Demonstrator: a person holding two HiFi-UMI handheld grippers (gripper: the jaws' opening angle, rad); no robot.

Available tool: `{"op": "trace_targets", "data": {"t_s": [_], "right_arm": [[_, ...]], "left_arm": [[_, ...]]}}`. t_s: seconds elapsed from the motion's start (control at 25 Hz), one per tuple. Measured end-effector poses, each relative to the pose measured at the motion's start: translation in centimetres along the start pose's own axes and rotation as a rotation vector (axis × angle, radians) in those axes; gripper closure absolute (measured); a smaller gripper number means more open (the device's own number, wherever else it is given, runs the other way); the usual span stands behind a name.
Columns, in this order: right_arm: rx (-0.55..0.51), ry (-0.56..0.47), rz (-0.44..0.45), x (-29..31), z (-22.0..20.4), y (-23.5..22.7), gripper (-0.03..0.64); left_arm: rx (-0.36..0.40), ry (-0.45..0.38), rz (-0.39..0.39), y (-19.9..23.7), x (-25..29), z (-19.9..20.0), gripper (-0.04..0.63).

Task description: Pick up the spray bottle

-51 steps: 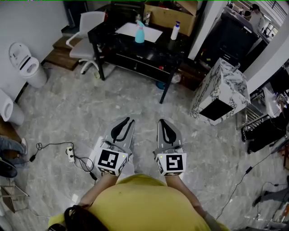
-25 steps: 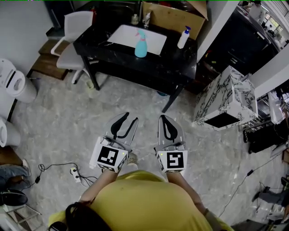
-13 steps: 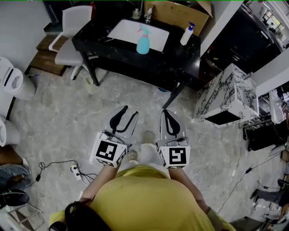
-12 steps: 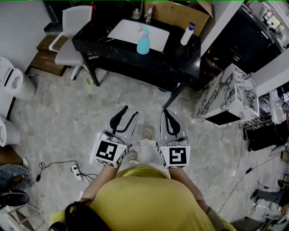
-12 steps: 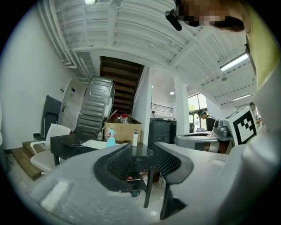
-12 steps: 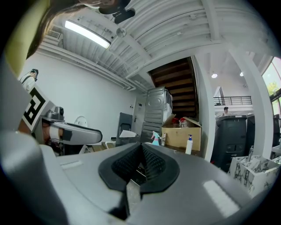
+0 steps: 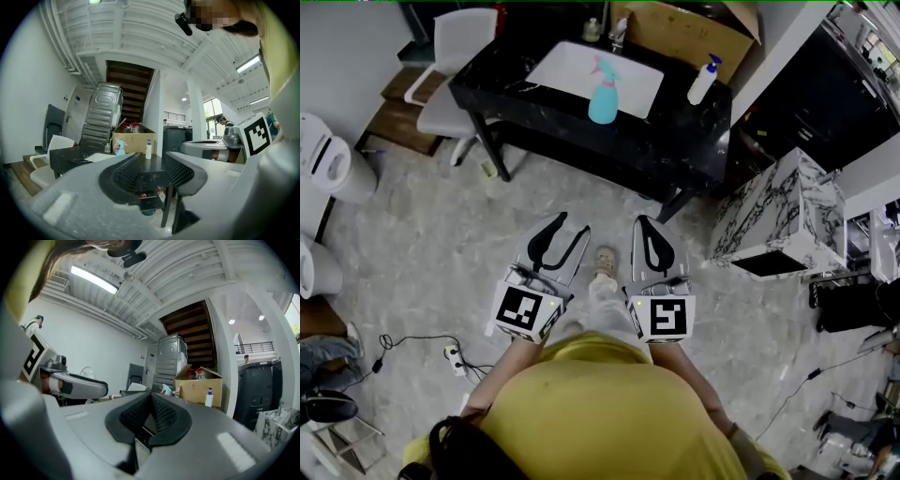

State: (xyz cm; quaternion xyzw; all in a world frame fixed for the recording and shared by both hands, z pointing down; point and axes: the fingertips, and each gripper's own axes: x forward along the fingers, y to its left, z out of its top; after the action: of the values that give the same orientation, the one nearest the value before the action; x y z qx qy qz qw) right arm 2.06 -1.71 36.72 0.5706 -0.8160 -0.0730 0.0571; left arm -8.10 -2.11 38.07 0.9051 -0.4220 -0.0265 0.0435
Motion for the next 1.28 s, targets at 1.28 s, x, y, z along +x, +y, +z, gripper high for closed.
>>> {"op": "trace_targets", "data": {"t_s": [1.28], "right_arm": [[0.026,0.027,0.223,26.8,-5.4,-15.6,0.617]], "left_arm": [[-0.017,0.051,0.171,13.5,26.5,-0.3,0.383]]}}
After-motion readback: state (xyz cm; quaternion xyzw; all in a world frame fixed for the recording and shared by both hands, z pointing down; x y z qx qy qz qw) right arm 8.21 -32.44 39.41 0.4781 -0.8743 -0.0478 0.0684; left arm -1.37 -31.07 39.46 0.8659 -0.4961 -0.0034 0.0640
